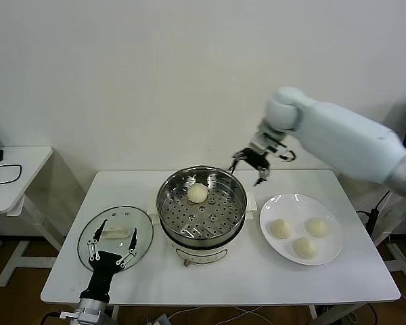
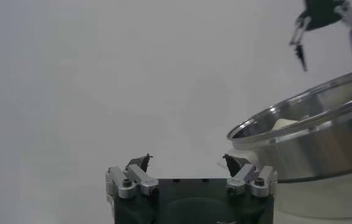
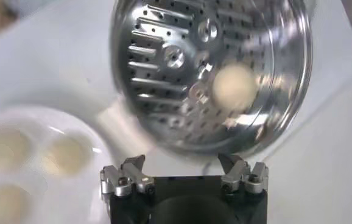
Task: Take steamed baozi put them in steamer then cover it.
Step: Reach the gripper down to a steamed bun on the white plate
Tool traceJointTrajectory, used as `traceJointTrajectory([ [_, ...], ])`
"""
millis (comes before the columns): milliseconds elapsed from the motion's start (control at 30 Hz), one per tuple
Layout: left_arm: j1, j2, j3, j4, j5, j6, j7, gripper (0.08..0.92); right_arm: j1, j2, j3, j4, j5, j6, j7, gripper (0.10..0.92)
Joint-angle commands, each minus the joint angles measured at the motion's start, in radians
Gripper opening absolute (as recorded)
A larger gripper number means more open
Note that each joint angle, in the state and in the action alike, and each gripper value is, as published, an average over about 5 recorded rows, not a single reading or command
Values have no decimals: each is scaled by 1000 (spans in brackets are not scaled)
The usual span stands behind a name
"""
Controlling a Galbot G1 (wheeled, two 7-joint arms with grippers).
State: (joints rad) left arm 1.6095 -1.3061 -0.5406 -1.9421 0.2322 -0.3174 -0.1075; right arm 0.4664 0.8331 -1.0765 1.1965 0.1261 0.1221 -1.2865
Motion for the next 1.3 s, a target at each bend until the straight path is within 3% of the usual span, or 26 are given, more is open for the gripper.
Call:
traceJointTrajectory([
  [33,-4,0,6,2,2,2,1,823,-88,-218,-122,5,187,-235,69,823],
  [500,-1,-3,2,2,3,1,-1,823,-336,-110,30,-114,95,-229,179,823],
  [1300,6,-6,-15,14,1,-12,-4,823,-378,46,76,-289,28,-197,187,823],
])
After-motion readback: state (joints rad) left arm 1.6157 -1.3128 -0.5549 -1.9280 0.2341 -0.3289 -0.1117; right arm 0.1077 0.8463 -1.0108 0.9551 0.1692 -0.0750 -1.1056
